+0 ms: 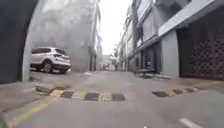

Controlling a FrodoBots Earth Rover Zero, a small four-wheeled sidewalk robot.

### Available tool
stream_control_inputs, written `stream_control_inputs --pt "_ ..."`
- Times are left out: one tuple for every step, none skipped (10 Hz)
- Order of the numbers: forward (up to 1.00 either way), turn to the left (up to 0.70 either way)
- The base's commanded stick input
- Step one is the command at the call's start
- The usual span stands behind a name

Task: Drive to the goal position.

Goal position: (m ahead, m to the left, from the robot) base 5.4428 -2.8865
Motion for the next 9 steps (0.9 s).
stream_control_inputs --pt "0.85 -0.16" --pt "0.85 -0.13" --pt "0.85 -0.12" --pt "0.85 -0.12" --pt "0.85 -0.12" --pt "0.85 -0.1" --pt "0.85 -0.05" --pt "0.85 -0.02" --pt "0.85 0.0"
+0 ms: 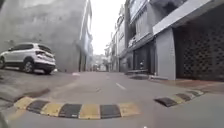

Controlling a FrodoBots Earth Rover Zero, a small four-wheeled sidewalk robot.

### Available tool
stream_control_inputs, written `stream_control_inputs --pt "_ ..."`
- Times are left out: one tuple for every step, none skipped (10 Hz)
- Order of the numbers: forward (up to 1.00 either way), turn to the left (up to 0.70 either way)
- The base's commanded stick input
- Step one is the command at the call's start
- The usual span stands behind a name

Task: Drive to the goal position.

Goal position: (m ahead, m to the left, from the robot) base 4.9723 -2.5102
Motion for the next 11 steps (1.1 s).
stream_control_inputs --pt "0.85 0.0" --pt "0.85 0.0" --pt "0.85 0.0" --pt "0.85 0.0" --pt "0.85 0.0" --pt "0.85 0.0" --pt "0.85 0.0" --pt "0.85 0.0" --pt "0.85 0.0" --pt "0.85 0.0" --pt "0.85 0.0"
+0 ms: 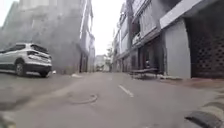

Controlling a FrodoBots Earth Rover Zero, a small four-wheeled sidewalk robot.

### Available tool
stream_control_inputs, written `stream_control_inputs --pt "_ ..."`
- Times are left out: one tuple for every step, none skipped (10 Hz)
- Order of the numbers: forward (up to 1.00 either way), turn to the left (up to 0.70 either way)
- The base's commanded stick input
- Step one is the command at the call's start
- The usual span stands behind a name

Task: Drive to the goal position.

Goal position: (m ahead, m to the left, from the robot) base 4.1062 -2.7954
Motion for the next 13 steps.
stream_control_inputs --pt "0.85 0.0" --pt "0.85 0.0" --pt "0.85 0.0" --pt "0.85 0.0" --pt "0.85 0.0" --pt "0.85 0.0" --pt "0.85 0.0" --pt "0.85 0.0" --pt "0.85 0.0" --pt "0.85 0.0" --pt "0.85 0.0" --pt "0.85 0.0" --pt "0.85 0.0"
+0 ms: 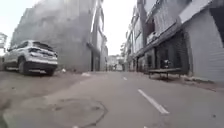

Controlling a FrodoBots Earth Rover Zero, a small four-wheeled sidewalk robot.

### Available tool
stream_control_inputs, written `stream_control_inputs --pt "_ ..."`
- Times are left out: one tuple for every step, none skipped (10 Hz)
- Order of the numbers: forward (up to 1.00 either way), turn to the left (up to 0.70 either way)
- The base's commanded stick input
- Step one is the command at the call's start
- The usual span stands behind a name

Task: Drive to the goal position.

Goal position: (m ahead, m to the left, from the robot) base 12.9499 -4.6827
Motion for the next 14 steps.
stream_control_inputs --pt "0.85 0.0" --pt "0.85 0.0" --pt "0.85 0.0" --pt "0.85 0.0" --pt "0.85 0.0" --pt "0.85 0.0" --pt "0.85 -0.03" --pt "0.85 -0.08" --pt "0.85 -0.21" --pt "0.85 -0.31" --pt "0.85 -0.24" --pt "0.85 -0.21" --pt "0.85 -0.19" --pt "0.85 -0.17"
